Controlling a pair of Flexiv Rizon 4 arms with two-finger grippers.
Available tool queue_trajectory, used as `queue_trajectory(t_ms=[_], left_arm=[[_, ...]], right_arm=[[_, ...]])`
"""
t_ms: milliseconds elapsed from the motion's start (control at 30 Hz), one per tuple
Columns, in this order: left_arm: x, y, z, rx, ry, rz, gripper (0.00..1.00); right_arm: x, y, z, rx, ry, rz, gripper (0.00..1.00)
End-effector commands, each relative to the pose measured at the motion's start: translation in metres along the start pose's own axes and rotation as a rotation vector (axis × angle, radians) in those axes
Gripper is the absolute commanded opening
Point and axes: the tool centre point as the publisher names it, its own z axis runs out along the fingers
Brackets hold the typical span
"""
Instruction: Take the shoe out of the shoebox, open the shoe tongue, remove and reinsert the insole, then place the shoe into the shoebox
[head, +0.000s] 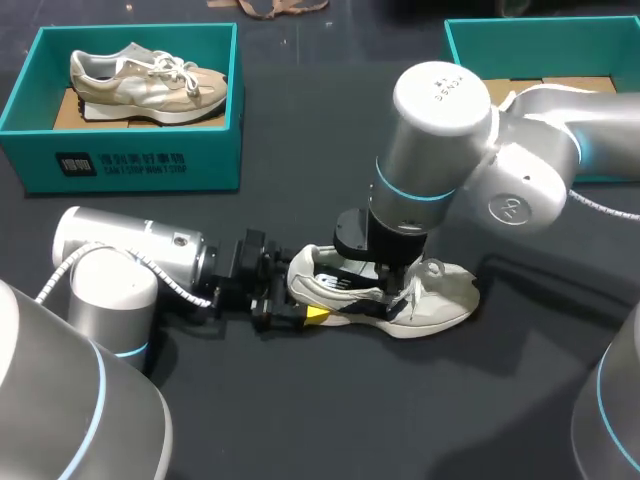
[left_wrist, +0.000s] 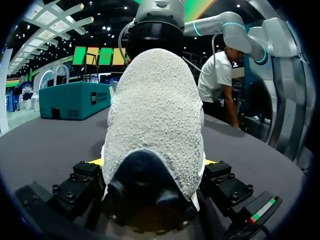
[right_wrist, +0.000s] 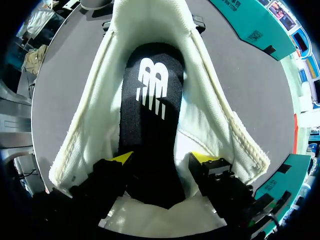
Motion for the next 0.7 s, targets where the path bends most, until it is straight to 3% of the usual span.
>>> queue_trajectory(t_ms=[33,233,300,700], left_arm=[[0.001,0.003,-0.001,0.000,-0.002,0.001,0.00],[0.001,0.003,-0.001,0.000,-0.002,0.001,0.00],[0.001,0.003,-0.001,0.000,-0.002,0.001,0.00],[0.001,0.003,-0.001,0.000,-0.002,0.001,0.00]], right_arm=[[-0.004,0.006,0.028,0.010,0.066,-0.014,0.58],[0.012,0.007,0.036,0.012,0.119,-0.005,0.22],[0.017,0.006,0.036,0.004,0.130,0.004,0.02],[0.031,-0.005,0.020,-0.038,0.101,0.027,0.00]])
